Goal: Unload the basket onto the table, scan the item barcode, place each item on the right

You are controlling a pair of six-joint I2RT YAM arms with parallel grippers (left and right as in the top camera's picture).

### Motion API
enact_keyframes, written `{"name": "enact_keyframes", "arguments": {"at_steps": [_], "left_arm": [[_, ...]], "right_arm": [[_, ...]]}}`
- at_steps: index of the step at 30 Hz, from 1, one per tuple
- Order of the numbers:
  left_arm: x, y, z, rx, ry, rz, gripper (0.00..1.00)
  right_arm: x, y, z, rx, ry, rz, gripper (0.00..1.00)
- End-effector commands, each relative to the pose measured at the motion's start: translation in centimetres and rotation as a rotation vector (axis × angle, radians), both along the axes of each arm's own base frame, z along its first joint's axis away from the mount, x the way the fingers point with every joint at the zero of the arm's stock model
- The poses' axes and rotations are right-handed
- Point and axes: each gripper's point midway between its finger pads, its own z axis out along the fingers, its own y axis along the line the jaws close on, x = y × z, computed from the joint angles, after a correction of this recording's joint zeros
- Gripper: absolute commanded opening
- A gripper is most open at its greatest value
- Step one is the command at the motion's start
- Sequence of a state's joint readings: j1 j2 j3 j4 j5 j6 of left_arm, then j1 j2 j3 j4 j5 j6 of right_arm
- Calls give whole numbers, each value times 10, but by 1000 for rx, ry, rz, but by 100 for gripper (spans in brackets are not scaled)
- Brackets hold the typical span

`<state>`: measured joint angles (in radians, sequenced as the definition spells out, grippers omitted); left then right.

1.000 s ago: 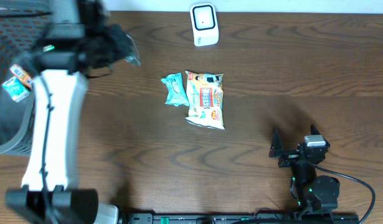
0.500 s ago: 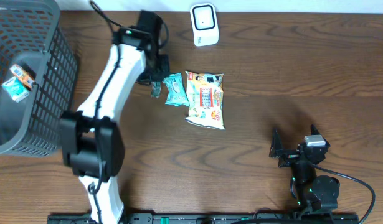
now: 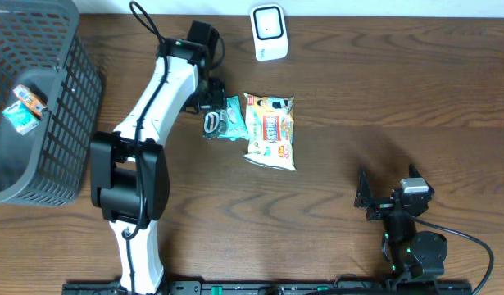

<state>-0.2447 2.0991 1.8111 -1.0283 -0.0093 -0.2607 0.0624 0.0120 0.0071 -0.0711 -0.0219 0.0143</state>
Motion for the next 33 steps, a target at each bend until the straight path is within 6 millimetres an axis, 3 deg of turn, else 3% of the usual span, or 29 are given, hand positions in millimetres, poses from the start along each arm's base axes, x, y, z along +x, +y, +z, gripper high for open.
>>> {"name": "enact_keyframes", "arguments": {"at_steps": [1,4,9,12,15,18,23,26,27,33], "left_arm": [[32,20,92,-27,-253,50,80],[45,40,141,-51,-403,97,80],[51,111,234,-59,-699,240,80],[43,168,269,-26,-812,349,80],[29,231,279,25,-852,481,80],[15,284,269,72,-830,589,80],[-7,359,225,123,-729,746,80],[-13,387,190,131,-650,803,77],[-15,399,166,129,-595,827,73],[-10,419,84,114,-427,864,72]], "right_arm": [[0,0,-1,-5,0,1,99],[0,0,-1,-5,0,1,99],[0,0,-1,-5,0,1,99],[0,0,-1,-5,0,1,99],[0,0,-1,-5,0,1,99],[0,0,-1,-5,0,1,99],[0,0,-1,-5,0,1,99],[0,0,-1,-5,0,1,99],[0,0,-1,-5,0,1,99],[0,0,-1,-5,0,1,99]]}}
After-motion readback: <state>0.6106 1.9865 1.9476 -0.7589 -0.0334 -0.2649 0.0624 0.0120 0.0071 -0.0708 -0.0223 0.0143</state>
